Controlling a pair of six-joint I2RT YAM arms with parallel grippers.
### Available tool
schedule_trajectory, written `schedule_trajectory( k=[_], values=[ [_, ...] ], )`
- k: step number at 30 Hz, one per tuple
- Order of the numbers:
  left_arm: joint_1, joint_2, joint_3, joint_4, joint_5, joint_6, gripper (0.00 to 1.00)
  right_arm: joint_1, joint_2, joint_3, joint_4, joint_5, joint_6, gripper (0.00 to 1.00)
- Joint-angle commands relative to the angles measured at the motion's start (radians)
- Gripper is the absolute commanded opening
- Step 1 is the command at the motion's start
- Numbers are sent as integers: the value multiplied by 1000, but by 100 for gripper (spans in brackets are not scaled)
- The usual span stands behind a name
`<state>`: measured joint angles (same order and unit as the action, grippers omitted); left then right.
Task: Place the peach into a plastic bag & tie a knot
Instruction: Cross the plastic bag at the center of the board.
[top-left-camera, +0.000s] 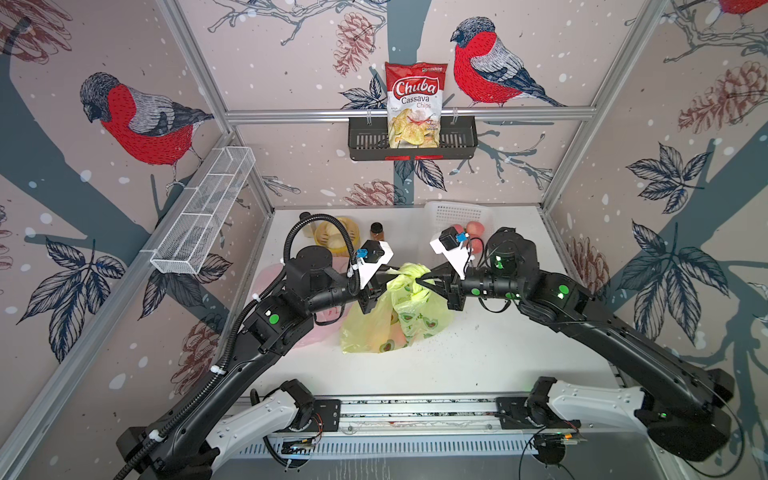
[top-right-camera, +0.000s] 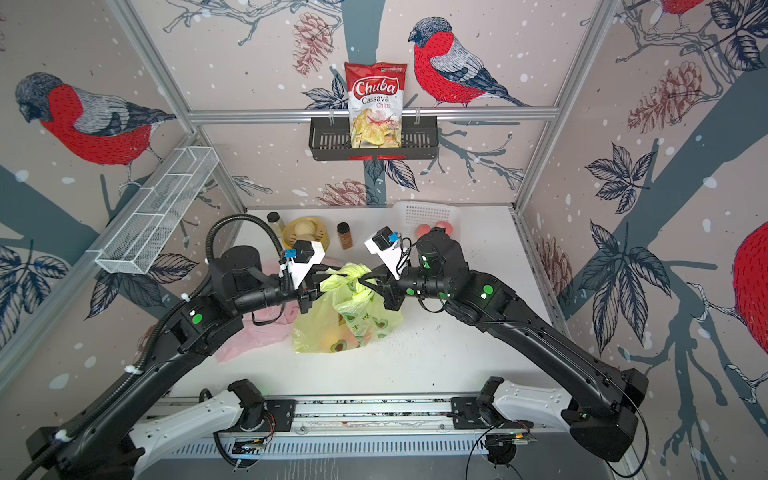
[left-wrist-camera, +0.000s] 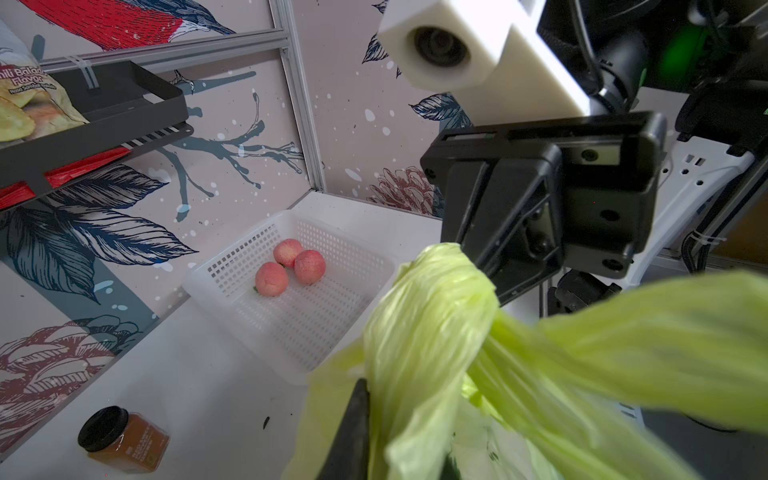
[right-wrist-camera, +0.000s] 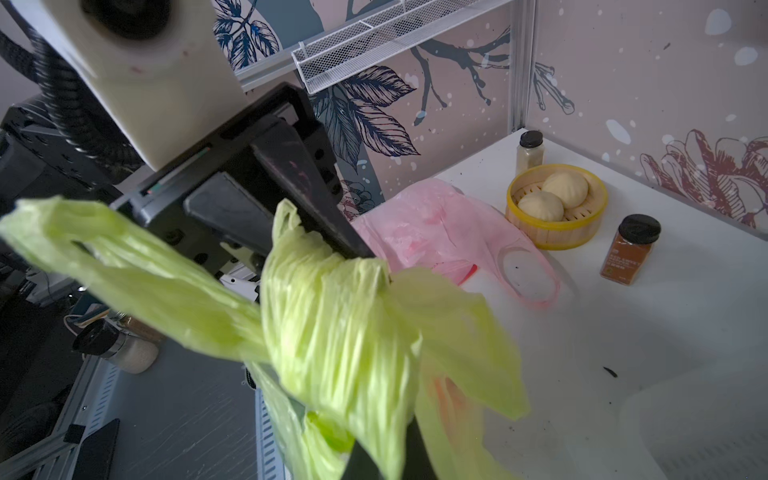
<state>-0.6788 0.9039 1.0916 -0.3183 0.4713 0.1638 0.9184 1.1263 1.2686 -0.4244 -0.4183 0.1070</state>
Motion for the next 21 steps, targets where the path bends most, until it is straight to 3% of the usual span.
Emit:
schedule_trajectory(
  k=[1, 5, 7, 10, 15, 21],
  values=[
    [-2, -7, -1, 32, 9, -20, 0, 3, -7, -1, 6, 20, 0, 5],
    [-2, -12, -5, 21, 33, -32, 0, 1, -11, -6, 10, 30, 6, 15],
    [-2, -16, -5, 14, 54, -41, 0, 2, -13, -6, 4, 69, 11, 15],
    [-2, -27, -9, 17, 78, -55, 0, 2, -7, -3, -16, 131, 11, 25],
    [-2, -35, -32, 45, 118, -88, 0, 2, 1, -9, 0, 153, 17, 16],
    [-2, -40, -52, 66, 160, -117, 0, 0, 16, 9, 2, 186, 20, 14]
  ],
)
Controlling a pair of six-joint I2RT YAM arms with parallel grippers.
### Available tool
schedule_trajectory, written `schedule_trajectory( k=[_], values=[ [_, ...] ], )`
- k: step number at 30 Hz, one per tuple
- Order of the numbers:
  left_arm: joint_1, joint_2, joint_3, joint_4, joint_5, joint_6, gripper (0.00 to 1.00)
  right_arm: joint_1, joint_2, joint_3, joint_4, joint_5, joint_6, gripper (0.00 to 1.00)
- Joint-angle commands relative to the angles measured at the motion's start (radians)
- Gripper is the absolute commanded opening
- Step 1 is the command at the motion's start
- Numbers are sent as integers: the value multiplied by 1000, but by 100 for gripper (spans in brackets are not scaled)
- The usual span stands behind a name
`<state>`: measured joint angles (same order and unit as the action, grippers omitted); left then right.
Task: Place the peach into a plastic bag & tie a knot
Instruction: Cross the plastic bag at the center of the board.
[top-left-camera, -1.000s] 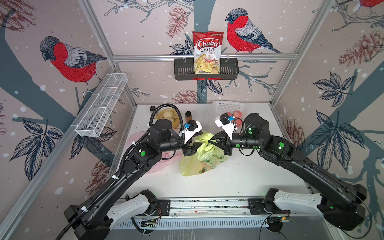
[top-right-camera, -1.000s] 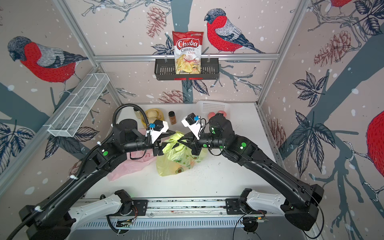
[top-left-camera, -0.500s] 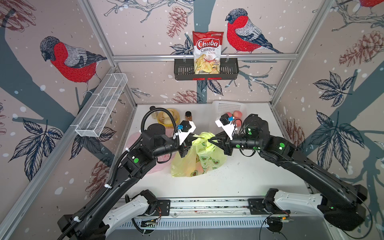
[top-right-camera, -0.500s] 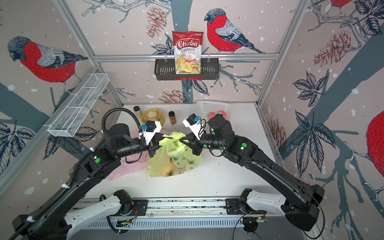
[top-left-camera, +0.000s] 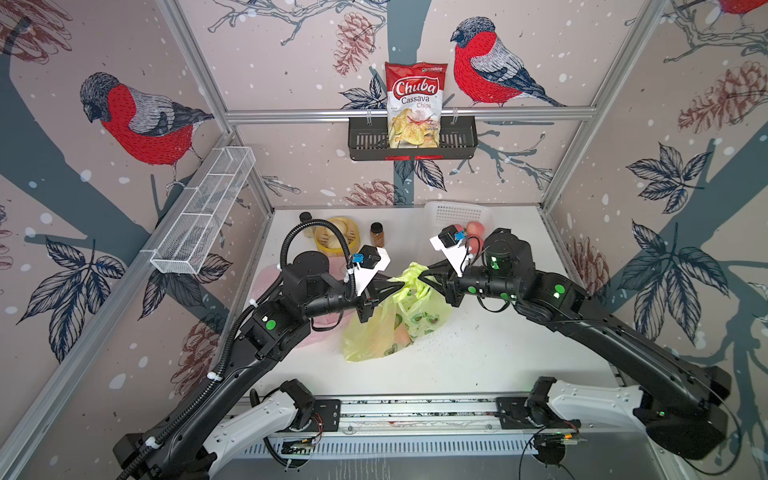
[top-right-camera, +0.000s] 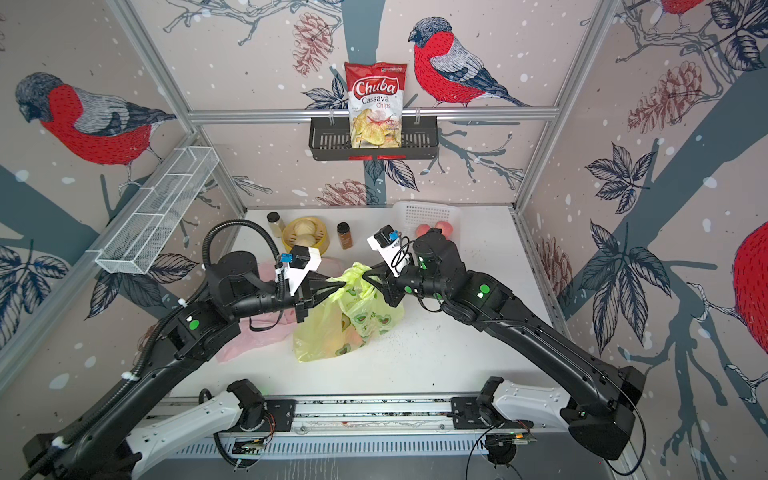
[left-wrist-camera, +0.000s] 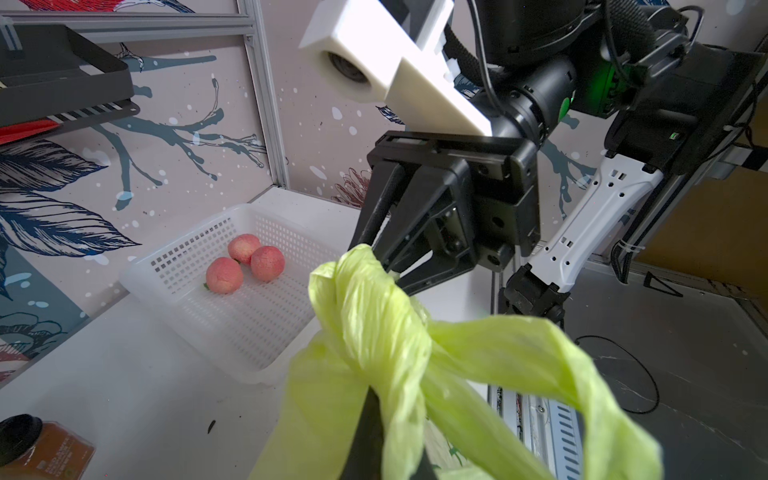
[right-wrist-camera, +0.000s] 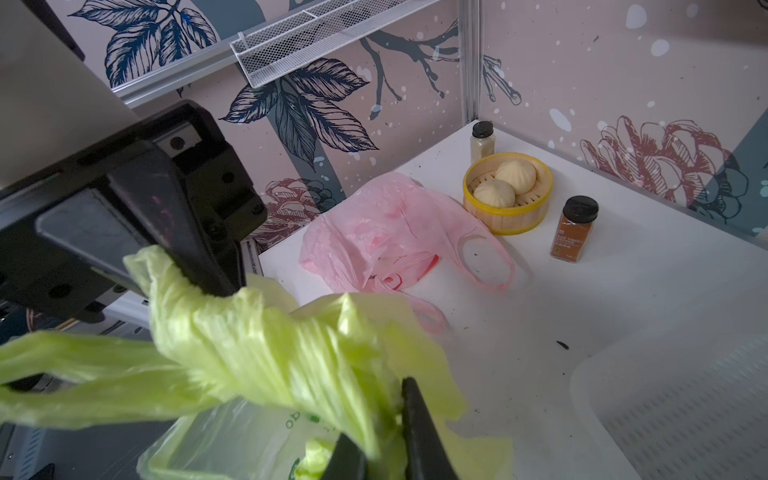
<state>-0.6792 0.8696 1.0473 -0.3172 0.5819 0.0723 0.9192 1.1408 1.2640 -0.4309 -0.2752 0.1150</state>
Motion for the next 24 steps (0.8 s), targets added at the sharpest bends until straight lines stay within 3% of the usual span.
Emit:
schedule_trajectory(
  k=[1, 12, 19, 24],
  values=[
    [-2, -9, -17, 73, 56, -33, 0, 0, 1, 16, 14, 53, 17, 14],
    [-13, -32, -155, 259, 125, -147, 0, -14, -1, 9, 141, 83, 92, 16],
    [-16, -41, -171, 259, 96, -144, 0, -10, 10, -5, 183, 123, 125, 0],
    [-16, -39, -197, 318, 92, -178, 0, -10, -23, -89, 363, 95, 214, 0]
  ],
)
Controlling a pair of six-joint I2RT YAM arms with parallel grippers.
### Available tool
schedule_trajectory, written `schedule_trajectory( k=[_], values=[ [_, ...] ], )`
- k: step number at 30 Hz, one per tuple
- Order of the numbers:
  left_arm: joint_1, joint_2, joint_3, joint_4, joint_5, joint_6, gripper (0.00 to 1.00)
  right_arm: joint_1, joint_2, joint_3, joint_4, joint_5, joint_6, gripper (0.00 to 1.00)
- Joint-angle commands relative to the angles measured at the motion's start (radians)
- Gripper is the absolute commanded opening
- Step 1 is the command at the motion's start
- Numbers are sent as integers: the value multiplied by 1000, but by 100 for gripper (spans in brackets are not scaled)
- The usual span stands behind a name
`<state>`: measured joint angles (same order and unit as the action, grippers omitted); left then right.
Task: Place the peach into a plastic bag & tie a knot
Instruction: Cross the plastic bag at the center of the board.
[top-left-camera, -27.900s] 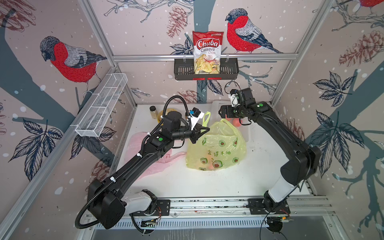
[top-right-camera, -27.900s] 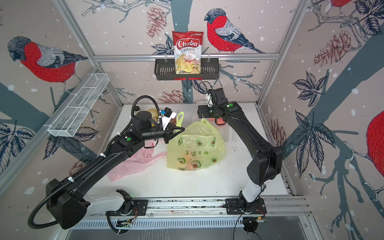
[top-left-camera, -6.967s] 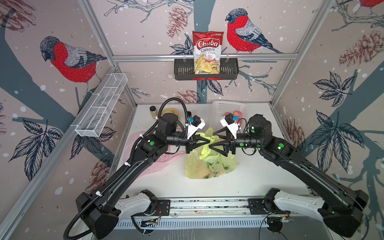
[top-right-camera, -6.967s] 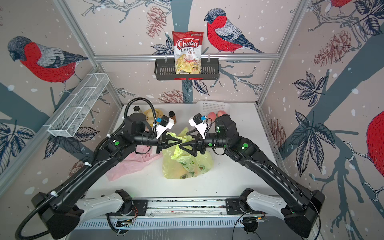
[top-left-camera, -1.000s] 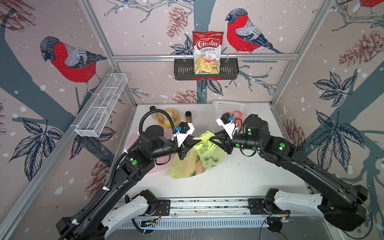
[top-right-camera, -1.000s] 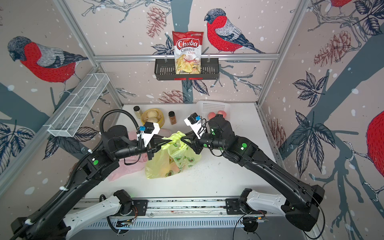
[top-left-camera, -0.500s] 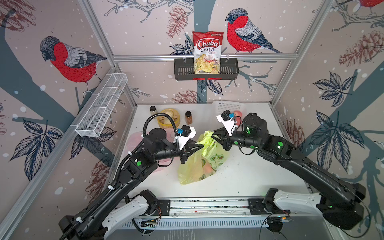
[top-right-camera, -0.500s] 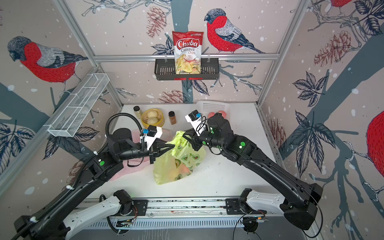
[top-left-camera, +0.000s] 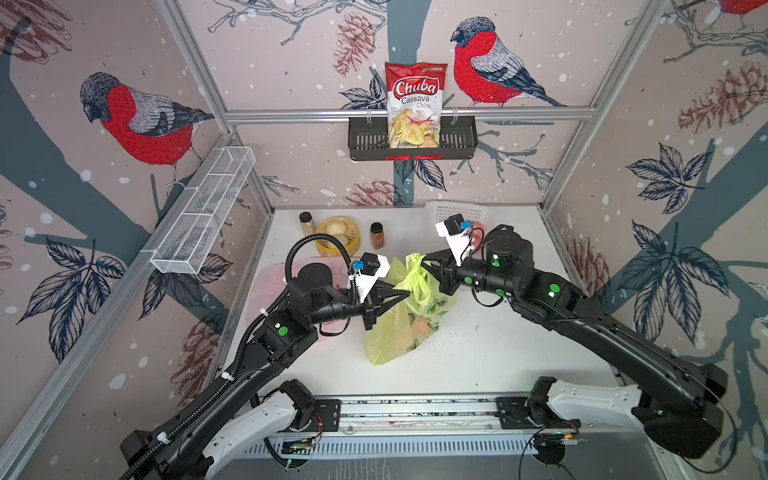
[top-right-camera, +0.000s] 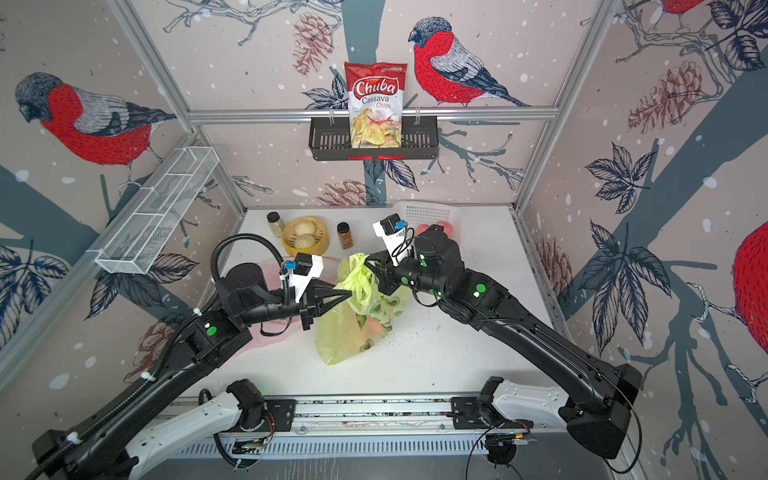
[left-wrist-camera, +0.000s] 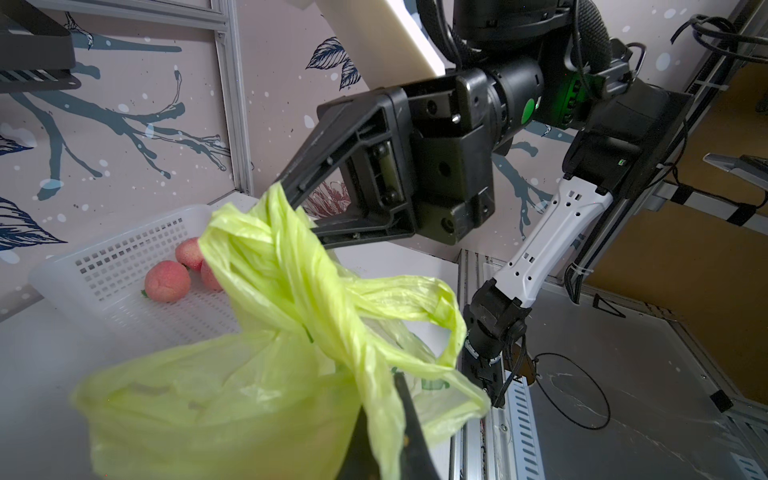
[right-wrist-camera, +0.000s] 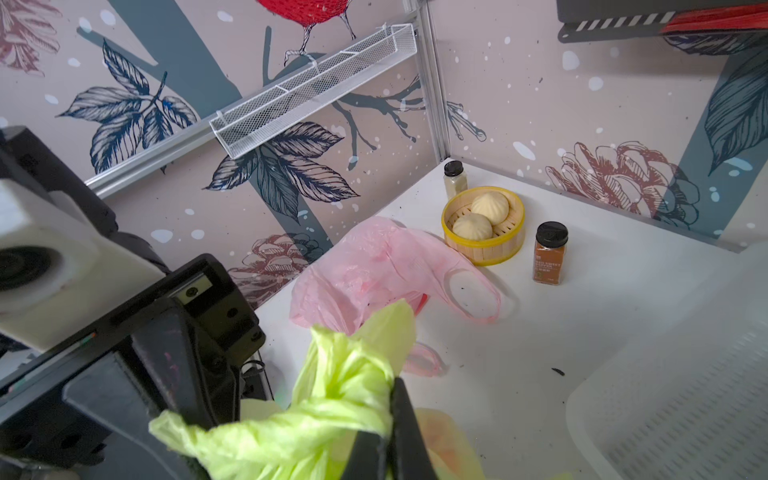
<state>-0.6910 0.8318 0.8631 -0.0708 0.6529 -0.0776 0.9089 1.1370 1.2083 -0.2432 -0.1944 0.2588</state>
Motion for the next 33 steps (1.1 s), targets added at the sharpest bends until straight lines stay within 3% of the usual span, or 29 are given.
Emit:
schedule_trajectory(
  k=[1, 6, 9, 11, 17, 20, 21, 23, 26, 33],
  values=[
    [-4, -2, -21, 92, 18, -36, 0, 1, -30, -57, 225, -4, 92, 0],
    [-4, 2, -68, 212, 35, -91, 0, -8, -64, -152, 441, -81, 207, 0],
    [-11, 17, -96, 307, 68, -138, 0, -7, -53, -172, 491, -69, 232, 0],
    [-19, 25, -102, 333, 63, -144, 0, -11, -38, -173, 525, -131, 246, 0],
    [-23, 18, -90, 330, 22, -131, 0, -30, -15, -217, 668, -326, 340, 0],
    [-23, 12, -66, 240, -30, -90, 1, -46, -3, -198, 623, -383, 332, 0],
    [-23, 12, -56, 206, -39, -76, 8, -50, -2, -194, 610, -401, 326, 0],
    [-22, 13, -31, 135, -50, -52, 32, -65, -2, -200, 612, -456, 328, 0],
    [-22, -2, -8, 62, -57, -26, 50, -84, -6, -212, 616, -486, 324, 0],
    [-22, -137, -6, -15, -107, -19, 58, -122, -3, -221, 647, -540, 335, 0]
  ],
)
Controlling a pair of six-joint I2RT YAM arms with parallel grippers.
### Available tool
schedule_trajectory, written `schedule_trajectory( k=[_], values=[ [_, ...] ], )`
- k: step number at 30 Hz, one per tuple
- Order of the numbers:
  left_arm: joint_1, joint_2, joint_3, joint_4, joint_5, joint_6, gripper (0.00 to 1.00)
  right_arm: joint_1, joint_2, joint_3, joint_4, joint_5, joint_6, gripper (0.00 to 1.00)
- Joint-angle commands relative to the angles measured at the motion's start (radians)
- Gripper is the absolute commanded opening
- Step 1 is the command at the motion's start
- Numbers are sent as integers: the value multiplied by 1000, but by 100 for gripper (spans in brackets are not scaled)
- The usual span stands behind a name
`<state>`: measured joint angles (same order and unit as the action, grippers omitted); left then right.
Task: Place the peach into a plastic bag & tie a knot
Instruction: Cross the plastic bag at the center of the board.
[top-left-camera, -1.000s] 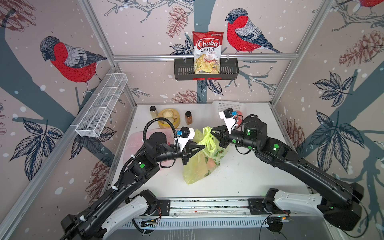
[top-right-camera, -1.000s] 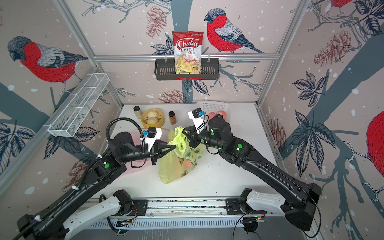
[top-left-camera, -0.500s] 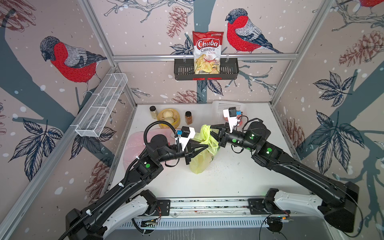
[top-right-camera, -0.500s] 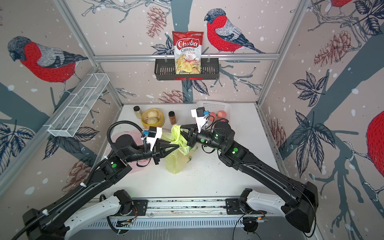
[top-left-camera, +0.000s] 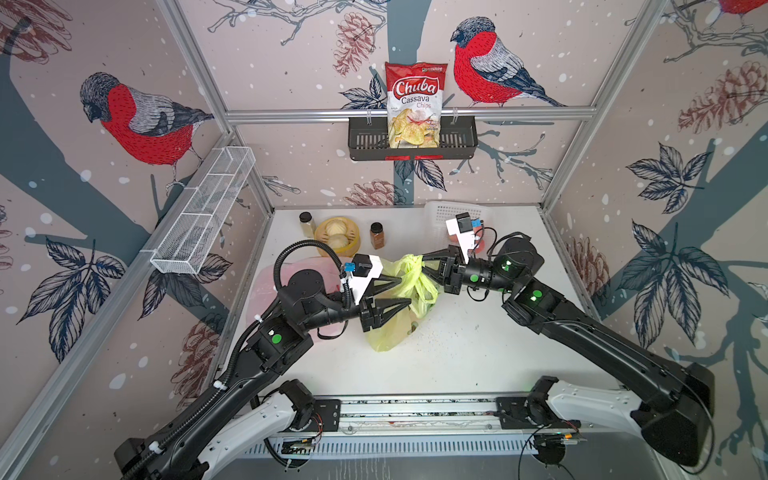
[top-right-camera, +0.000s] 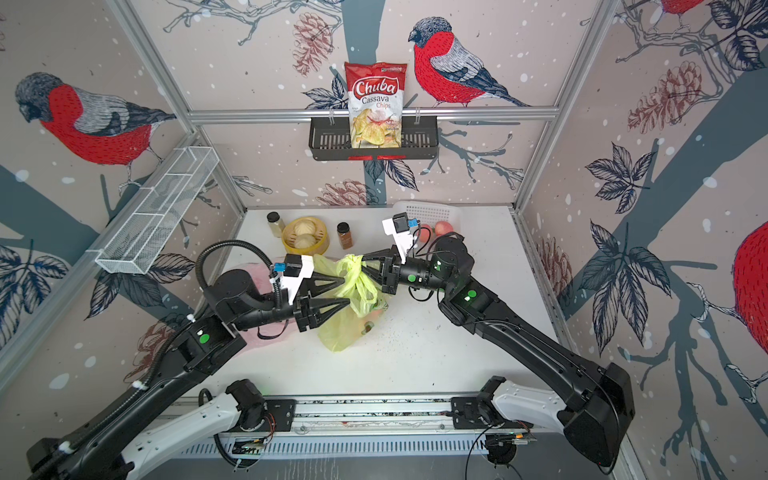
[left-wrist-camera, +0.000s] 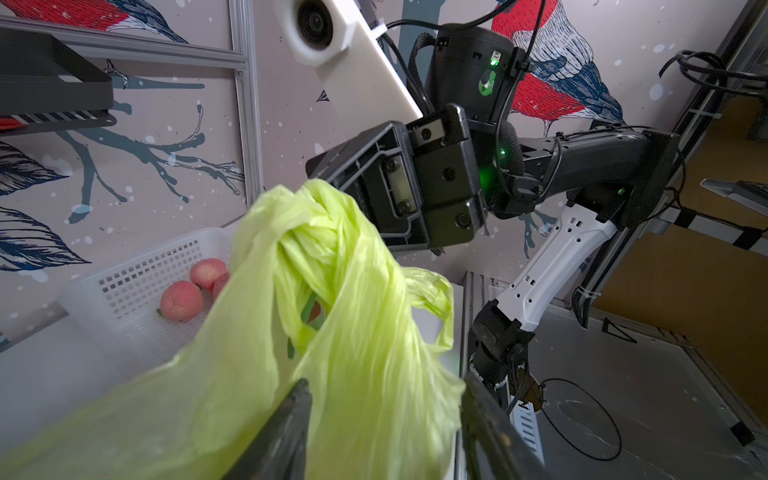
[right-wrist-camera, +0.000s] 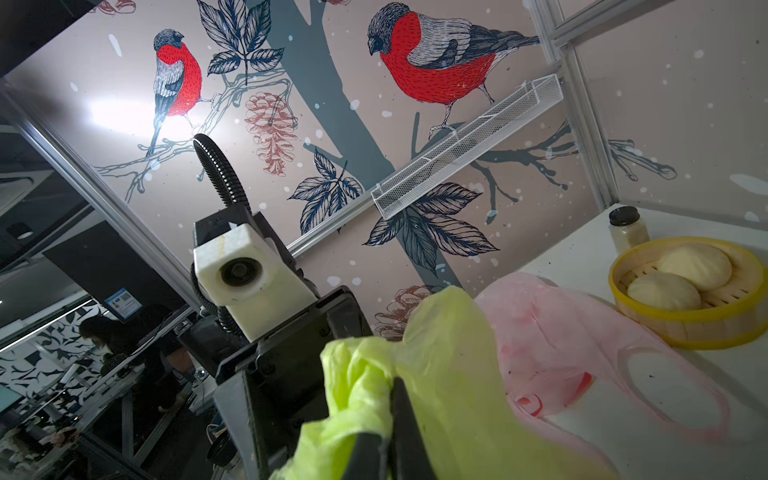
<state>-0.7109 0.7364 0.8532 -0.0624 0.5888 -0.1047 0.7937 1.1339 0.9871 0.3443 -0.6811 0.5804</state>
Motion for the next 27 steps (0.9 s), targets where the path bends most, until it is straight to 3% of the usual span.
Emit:
schedule_trajectory(
  k=[1, 4, 8, 13, 15, 17, 22, 23, 25, 27],
  values=[
    [-2, -63, 0, -20, -61, 7, 59, -9, 4, 3, 61, -66, 16, 0],
    [-2, -96, -22, 18, -79, -10, 60, -11, 25, 16, 78, -110, 37, 0],
    [-3, -53, -34, 65, -64, -23, 47, -6, 57, 26, 106, -152, 81, 0],
    [-3, -6, -39, 117, -129, -32, 44, 9, 69, 7, 179, -181, 137, 0],
    [-2, 1, -66, 198, -69, -55, 43, 16, 69, 1, 178, -158, 133, 0],
    [-3, 25, -86, 279, 10, -92, 35, 19, 69, -9, 189, -129, 136, 0],
    [-8, 105, -72, 276, 91, -104, 22, 23, 72, -29, 242, -73, 161, 0],
    [-10, 111, -74, 274, 86, -107, 24, 22, 75, -29, 255, -73, 172, 0],
    [-12, 105, -82, 266, 49, -105, 48, 24, 86, -33, 305, -92, 211, 0],
    [-12, 86, -91, 254, 5, -97, 59, 25, 101, -28, 340, -120, 247, 0]
  ],
)
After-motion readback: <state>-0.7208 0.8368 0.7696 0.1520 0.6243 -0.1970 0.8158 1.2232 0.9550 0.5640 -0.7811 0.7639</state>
